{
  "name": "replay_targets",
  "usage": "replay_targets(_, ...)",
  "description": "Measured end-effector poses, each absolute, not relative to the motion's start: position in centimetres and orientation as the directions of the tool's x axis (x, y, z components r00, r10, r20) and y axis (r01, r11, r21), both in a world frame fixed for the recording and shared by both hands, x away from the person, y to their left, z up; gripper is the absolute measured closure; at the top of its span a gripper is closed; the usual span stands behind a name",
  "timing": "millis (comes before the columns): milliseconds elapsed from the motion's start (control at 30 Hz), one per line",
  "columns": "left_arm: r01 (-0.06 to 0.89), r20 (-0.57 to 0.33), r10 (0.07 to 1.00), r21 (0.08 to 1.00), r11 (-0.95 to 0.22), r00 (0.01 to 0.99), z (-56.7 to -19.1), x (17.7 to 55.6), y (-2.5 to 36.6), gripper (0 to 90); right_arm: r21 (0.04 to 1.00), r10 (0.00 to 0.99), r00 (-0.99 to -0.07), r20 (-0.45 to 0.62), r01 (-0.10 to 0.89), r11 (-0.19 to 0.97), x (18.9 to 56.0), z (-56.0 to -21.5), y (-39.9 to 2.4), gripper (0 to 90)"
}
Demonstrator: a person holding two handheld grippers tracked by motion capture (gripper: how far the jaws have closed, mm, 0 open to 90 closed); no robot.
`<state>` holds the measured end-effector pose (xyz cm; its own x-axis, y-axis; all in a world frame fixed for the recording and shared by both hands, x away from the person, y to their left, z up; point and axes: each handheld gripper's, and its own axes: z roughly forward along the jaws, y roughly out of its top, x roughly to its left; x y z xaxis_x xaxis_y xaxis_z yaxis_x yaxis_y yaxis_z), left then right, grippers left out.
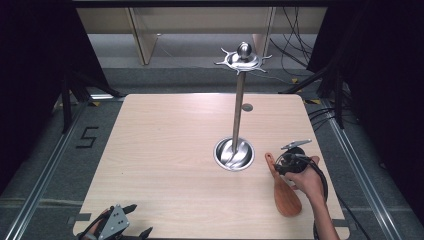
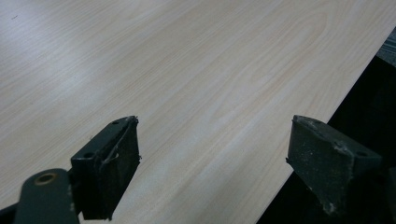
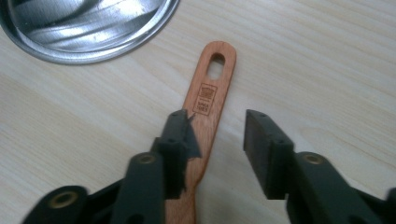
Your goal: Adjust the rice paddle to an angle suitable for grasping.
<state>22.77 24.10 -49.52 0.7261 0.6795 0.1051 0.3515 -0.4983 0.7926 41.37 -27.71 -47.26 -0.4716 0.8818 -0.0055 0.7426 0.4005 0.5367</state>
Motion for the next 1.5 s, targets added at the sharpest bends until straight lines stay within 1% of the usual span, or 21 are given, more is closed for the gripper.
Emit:
replay_targets(133,0.342,0.101,0.668,0.797,-0.498,0.738,-49.4,22.8,24.2,16.1,0.495,0.894,-0.447,0.022,0.782,0.379,41.8,-47.2,-27.1,50.5)
replay_targets(200,0.341,0.101,0.668,0.799,-0.496,0.737,-49.4,22.9,24.2,16.1,0.449,0.891,-0.452,0.030,0.803,0.392,42.1,-47.1,-26.6,42.1)
replay_targets(367,0.352,0.089,0.668,0.794,-0.495,0.739,-49.4,22.8,24.2,16.1,0.371,0.894,-0.447,0.031,0.836,0.405,42.4,-46.8,-25.9,38.1)
replay_targets(500,0.340,0.102,0.670,0.800,-0.495,0.735,-49.4,22.8,24.2,16.1,0.340,0.884,-0.467,0.033,0.837,0.429,43.0,-47.0,-25.7,40.4)
replay_targets(533,0.352,0.081,0.680,0.808,-0.473,0.728,-49.6,22.7,24.1,16.1,0.328,0.877,-0.479,0.018,0.832,0.448,43.3,-47.3,-25.7,42.5)
replay_targets(567,0.340,0.101,0.667,0.798,-0.498,0.738,-49.4,22.8,24.2,16.1,0.299,0.897,-0.440,0.043,0.862,0.409,43.1,-47.2,-25.3,43.2)
replay_targets(633,0.356,0.082,0.673,0.798,-0.487,0.736,-49.3,22.7,24.2,16.1,0.292,0.896,-0.443,0.039,0.862,0.414,43.2,-47.3,-25.3,43.6)
replay_targets(733,0.348,0.092,0.669,0.798,-0.493,0.737,-49.3,22.8,24.2,16.1,0.259,0.888,-0.459,0.036,0.862,0.435,43.5,-47.3,-25.2,47.5)
replay_targets(800,0.326,0.111,0.663,0.803,-0.499,0.741,-49.4,22.9,24.2,16.1,0.272,0.894,-0.447,0.029,0.865,0.423,43.7,-47.7,-25.2,48.3)
replay_targets(867,0.345,0.094,0.672,0.801,-0.489,0.735,-49.5,22.8,24.2,16.1,0.230,0.894,-0.449,0.011,0.871,0.434,44.1,-47.6,-25.1,49.3)
replay_targets(900,0.345,0.094,0.672,0.801,-0.489,0.735,-49.5,22.8,24.2,16.1,0.230,0.894,-0.449,0.011,0.871,0.434,44.1,-47.6,-25.1,49.3)
replay_targets(933,0.346,0.094,0.674,0.802,-0.488,0.733,-49.5,22.8,24.2,16.1,0.229,0.870,-0.493,-0.003,0.847,0.481,44.4,-47.6,-25.1,51.6)
replay_targets(967,0.346,0.094,0.674,0.802,-0.488,0.733,-49.5,22.8,24.2,16.1,0.229,0.870,-0.493,-0.003,0.847,0.481,44.4,-47.6,-25.1,51.6)
replay_targets(1000,0.344,0.095,0.672,0.801,-0.489,0.734,-49.5,22.8,24.2,16.1,0.214,0.888,-0.458,0.046,0.873,0.439,44.7,-47.5,-24.7,54.6)
replay_targets(1100,0.349,0.101,0.662,0.786,-0.511,0.743,-49.3,22.8,24.3,16.1,0.213,0.888,-0.460,0.000,0.867,0.450,45.1,-47.5,-24.6,57.5)
replay_targets(1167,0.333,0.113,0.656,0.790,-0.515,0.746,-49.2,22.9,24.3,16.1,0.179,0.896,-0.444,-0.002,0.881,0.437,45.3,-47.4,-24.4,57.9)
replay_targets(1200,0.359,0.087,0.666,0.787,-0.502,0.741,-49.3,22.7,24.3,16.1,0.203,0.890,-0.456,-0.004,0.871,0.447,45.4,-47.5,-24.5,58.1)
replay_targets(1300,0.342,0.111,0.659,0.784,-0.518,0.744,-49.2,22.8,24.4,16.1,0.169,0.904,-0.428,0.003,0.891,0.422,45.6,-47.3,-24.5,61.6)
replay_targets(1367,0.353,0.087,0.664,0.791,-0.499,0.742,-49.3,22.6,24.2,16.1,0.163,0.899,-0.439,0.003,0.887,0.432,45.7,-47.3,-24.7,64.4)
replay_targets(1433,0.341,0.101,0.664,0.795,-0.501,0.741,-49.3,22.7,24.3,16.1,0.194,0.894,-0.449,-0.005,0.876,0.441,45.8,-47.5,-24.9,65.8)
replay_targets(1500,0.333,0.112,0.664,0.796,-0.505,0.740,-49.2,22.8,24.3,16.1,0.175,0.893,-0.449,-0.005,0.879,0.443,45.8,-47.4,-24.9,66.0)
